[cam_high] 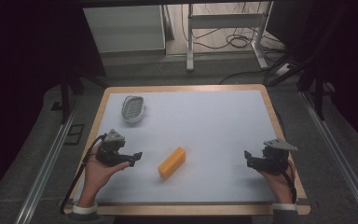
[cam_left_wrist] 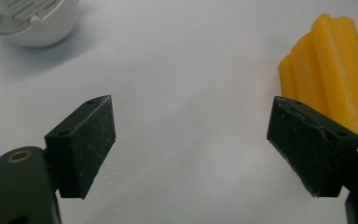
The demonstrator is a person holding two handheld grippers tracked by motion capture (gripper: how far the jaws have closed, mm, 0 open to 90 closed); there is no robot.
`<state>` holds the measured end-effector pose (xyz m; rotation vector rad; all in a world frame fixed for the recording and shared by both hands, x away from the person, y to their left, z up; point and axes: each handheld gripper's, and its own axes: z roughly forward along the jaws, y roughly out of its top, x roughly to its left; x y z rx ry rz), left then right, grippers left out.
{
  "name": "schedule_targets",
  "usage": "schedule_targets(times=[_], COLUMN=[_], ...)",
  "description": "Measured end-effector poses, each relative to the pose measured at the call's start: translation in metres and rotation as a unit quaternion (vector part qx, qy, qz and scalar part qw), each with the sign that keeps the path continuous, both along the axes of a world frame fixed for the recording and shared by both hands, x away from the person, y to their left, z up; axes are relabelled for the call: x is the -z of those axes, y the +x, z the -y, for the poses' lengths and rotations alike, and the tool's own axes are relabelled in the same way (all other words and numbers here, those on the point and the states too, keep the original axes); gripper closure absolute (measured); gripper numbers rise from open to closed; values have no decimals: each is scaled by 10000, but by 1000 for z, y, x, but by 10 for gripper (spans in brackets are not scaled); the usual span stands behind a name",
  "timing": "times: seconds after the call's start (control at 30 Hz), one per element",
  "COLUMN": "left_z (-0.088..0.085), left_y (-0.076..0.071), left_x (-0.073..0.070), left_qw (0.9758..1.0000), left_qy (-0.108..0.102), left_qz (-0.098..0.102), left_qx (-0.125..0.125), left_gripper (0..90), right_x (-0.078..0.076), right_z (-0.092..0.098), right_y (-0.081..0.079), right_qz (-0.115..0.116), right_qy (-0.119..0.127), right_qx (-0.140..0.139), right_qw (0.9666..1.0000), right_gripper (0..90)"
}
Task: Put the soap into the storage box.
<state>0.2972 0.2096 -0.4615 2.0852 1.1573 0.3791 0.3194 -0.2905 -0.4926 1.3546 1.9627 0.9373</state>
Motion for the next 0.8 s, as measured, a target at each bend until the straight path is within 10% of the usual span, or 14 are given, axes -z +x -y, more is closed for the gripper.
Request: schedule_targets(times=[0.8], left_z=[62], left_y=[9], left_x=[-34], left_qw=[9946], left_qy=[458], left_qz=[-181], left_qx=[908], left_gripper=[160], right_x=[0], right_z=[0], right_y=[-5], right_qz=[95], right_qy=[-185], right_qx=[74], right_qw=[9998], right_gripper=[54])
